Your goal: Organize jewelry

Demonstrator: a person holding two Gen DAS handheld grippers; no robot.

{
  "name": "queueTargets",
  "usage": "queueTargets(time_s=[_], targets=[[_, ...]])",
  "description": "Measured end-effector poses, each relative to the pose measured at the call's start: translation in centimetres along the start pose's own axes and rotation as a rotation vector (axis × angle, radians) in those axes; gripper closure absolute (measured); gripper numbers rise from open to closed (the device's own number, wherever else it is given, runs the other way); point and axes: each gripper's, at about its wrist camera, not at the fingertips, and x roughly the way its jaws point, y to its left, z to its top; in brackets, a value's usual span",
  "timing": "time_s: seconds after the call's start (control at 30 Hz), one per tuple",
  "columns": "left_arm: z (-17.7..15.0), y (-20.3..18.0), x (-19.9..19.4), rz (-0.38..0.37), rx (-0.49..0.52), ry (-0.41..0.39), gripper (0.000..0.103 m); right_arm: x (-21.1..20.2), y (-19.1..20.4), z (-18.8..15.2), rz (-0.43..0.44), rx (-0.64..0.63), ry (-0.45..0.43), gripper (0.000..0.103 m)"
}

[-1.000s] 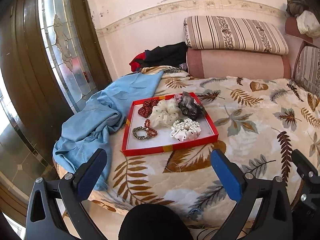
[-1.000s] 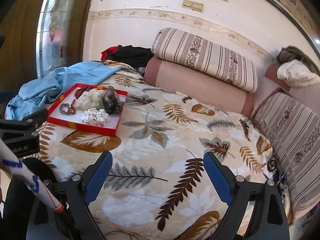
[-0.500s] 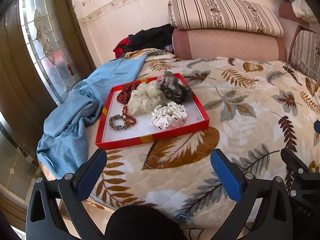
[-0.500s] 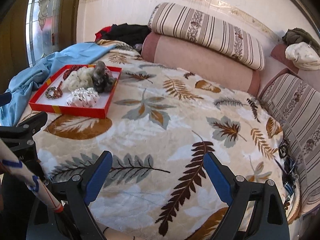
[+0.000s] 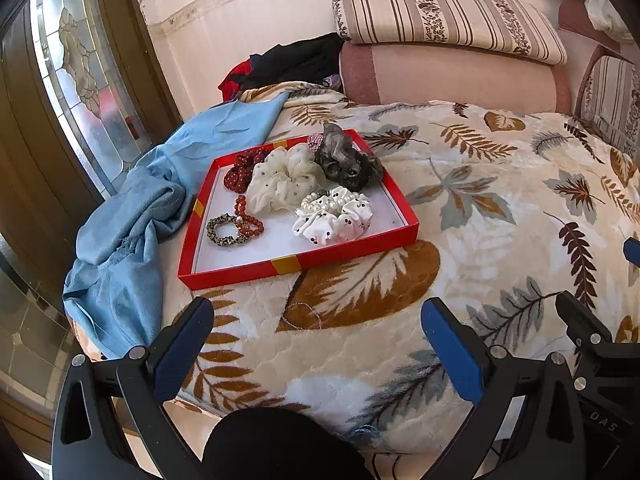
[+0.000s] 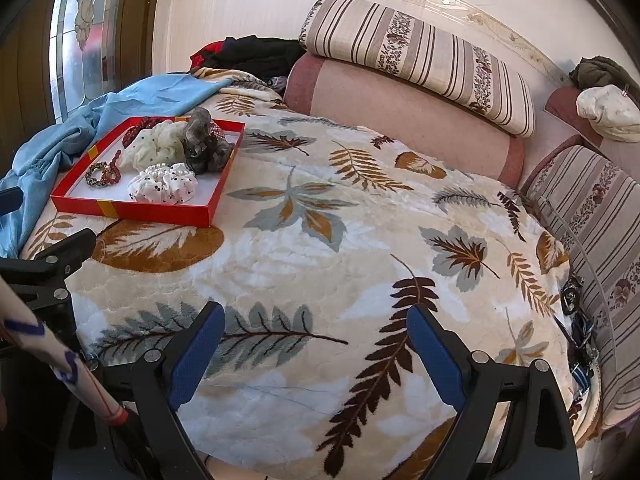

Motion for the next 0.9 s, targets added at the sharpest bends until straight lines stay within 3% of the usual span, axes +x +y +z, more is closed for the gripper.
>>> queueTargets(time_s=[0.9], targets=[[-0.2, 3.7, -3.5, -0.059, -0.102, -0.065, 0.0, -4.2, 1.9, 0.3, -0.022, -0.026, -0.049, 0.008]])
